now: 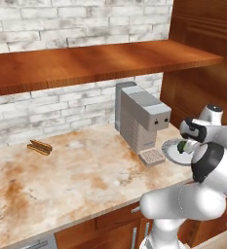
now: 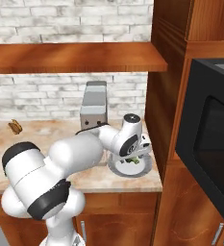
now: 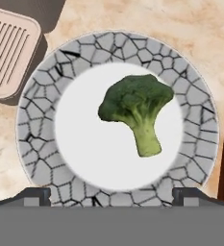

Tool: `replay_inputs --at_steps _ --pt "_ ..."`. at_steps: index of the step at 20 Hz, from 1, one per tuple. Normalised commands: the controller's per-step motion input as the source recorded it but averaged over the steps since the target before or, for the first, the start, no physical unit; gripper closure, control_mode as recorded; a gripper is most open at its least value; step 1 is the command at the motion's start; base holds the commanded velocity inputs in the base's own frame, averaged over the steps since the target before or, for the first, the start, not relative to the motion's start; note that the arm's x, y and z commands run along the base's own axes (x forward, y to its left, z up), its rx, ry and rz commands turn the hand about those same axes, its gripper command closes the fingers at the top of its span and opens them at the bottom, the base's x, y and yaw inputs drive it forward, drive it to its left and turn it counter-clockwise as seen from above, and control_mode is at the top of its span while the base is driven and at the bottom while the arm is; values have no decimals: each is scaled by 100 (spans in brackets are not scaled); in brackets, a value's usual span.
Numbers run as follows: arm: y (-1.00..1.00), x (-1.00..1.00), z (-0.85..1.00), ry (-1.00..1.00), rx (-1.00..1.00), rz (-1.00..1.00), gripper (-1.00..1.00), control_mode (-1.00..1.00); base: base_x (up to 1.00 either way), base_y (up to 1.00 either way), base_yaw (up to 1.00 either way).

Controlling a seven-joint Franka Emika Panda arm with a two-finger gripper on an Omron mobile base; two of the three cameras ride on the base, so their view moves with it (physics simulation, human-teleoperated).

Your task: Pick the broccoli from the counter and place it in the microwave. Then turn on the microwave.

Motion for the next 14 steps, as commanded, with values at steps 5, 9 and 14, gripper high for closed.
replay_inputs --at_steps 5,9,14 --pt "-6 10 -21 4 0 5 -100 -100 0 0 0" --pt "0 6 -27 4 0 6 -100 -100 0 0 0" --pt "0 7 -17 1 0 6 -100 -100 0 0 0"
